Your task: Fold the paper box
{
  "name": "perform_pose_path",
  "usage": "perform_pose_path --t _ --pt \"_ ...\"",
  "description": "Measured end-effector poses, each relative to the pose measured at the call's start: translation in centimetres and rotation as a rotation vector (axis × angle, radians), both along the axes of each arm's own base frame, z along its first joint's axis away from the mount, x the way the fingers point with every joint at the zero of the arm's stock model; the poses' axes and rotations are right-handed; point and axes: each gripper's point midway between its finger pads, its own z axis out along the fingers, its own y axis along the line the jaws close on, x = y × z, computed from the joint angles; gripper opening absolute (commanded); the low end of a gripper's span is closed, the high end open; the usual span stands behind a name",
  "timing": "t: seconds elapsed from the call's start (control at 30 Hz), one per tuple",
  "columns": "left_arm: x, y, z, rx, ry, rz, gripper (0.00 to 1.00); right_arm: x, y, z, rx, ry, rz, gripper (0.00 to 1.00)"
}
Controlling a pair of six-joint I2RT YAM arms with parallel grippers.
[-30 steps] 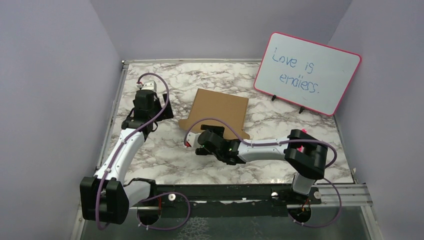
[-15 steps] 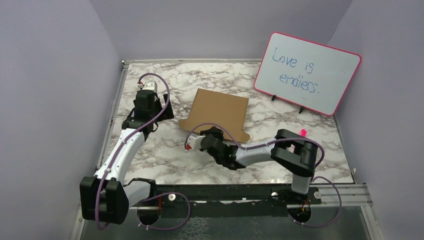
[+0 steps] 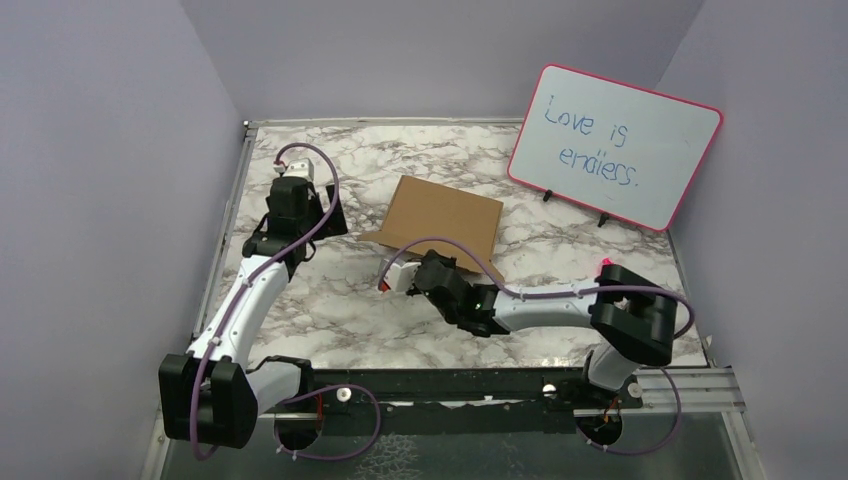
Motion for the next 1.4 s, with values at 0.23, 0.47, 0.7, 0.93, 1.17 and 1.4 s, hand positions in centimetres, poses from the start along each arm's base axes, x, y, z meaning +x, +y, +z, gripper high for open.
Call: perform_pose_path --t 0.23,0.47,0.7,0.93,1.17,1.4 --pt "1.8 -0.3 5.6 -0.016 -0.113 -0.008 0.99 -1.4 0.4 4.9 0.069 0.078 0.058 0.01" --pt "1.4 -0.1 13.3 -0.006 -0.281 -0.023 0.99 -3.5 2.0 11.1 0.178 0.205 0.152 0.01" --pt "-0.4 0.4 19.0 0.024 -0.426 -0.04 0.99 -6.1 2.3 13.3 0.188 0.393 0.221 0.01" --pt "-1.4 0.4 19.1 0.046 -0.428 -0.071 0.99 -6.6 1.9 14.3 0.211 0.596 0.253 0.01" --pt "-1.8 -0.6 15.8 0.034 -0.35 -0.128 0.99 -3.6 1.6 12.1 0.182 0.725 0.219 0.01" --pt "-1.9 -1.4 13.8 0.019 -0.306 -0.171 0.99 -0.6 2.2 11.3 0.159 0.741 0.218 0.02"
